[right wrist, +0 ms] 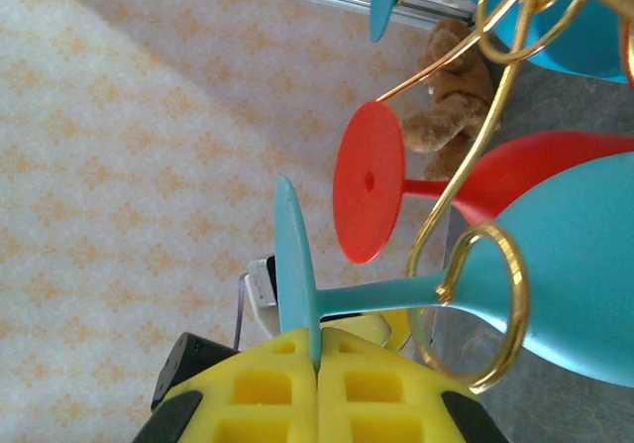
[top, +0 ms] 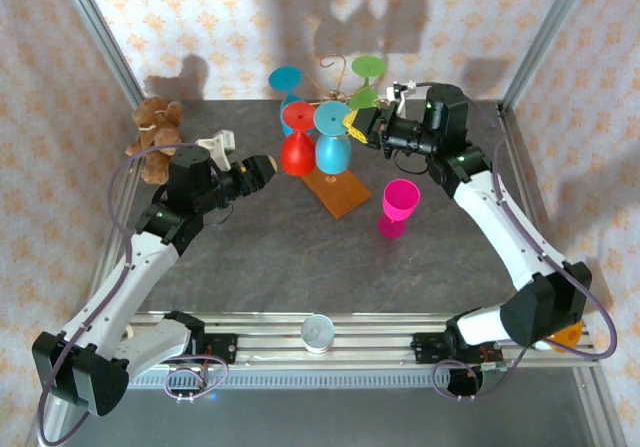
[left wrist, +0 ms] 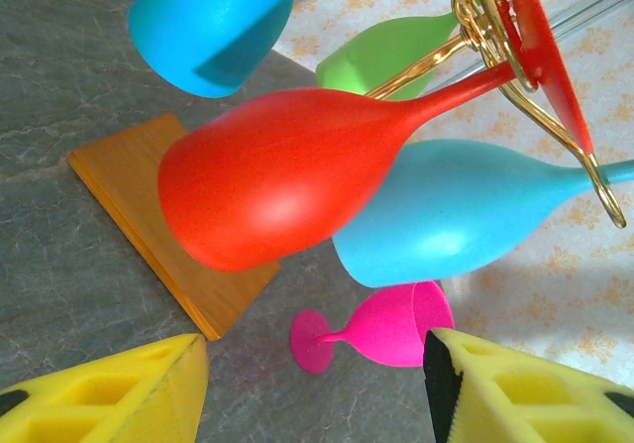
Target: Take the wine glass off the wine glass rack
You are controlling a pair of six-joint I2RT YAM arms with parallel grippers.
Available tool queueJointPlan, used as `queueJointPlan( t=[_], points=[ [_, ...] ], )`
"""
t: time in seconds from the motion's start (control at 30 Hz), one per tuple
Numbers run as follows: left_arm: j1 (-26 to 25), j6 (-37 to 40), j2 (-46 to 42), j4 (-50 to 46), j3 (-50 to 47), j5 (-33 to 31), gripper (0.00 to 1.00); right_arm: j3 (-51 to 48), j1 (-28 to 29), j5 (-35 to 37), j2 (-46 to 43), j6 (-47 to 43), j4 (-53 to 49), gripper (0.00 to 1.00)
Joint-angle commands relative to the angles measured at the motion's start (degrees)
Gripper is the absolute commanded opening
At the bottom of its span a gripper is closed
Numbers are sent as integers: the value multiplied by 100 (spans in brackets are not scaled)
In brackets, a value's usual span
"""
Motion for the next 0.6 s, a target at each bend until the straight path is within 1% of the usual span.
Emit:
queueJointPlan(
  t=[0.0,0.27,0.43,0.57],
  points=[
    [19,-9,-127,155,98,-137,60,218,15,-76,32,-98,69,0],
    [19,0,-143,147,72,-150,60,284,15,225,95,-176,25,0],
    [19,0,-172,137,55,-156,60,288,10,585,30,-161,-67,0],
    [21,-9,-189,146,50,-152,60,280,9,663,40,-97,-14,0]
  ],
)
